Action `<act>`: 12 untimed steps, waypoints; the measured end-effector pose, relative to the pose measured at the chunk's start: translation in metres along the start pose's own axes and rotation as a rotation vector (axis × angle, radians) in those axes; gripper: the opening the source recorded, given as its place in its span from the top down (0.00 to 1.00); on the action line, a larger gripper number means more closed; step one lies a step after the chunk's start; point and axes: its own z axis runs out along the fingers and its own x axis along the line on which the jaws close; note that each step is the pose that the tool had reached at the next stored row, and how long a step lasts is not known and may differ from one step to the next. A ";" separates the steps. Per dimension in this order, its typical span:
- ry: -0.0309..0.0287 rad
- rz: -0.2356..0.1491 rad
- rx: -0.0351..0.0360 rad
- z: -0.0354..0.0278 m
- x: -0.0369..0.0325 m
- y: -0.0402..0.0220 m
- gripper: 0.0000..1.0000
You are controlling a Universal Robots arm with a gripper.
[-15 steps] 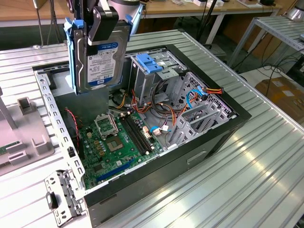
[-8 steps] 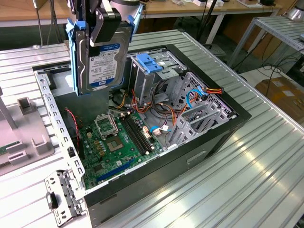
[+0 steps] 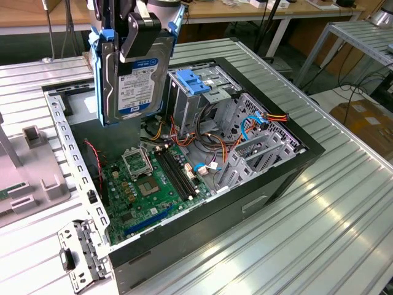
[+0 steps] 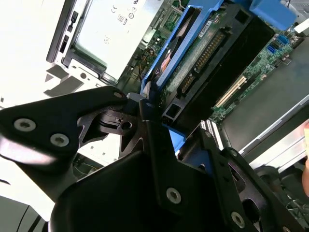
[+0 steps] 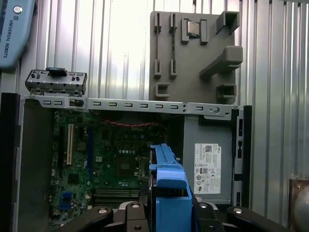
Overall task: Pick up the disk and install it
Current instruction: 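Pick up the disk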
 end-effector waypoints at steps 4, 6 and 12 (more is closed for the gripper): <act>0.0000 0.000 0.0000 -0.0001 0.0021 -0.0007 0.63; 0.0000 0.000 0.0001 -0.0001 0.0032 -0.0010 0.63; 0.0000 0.000 0.0001 -0.0004 0.0065 -0.0019 0.63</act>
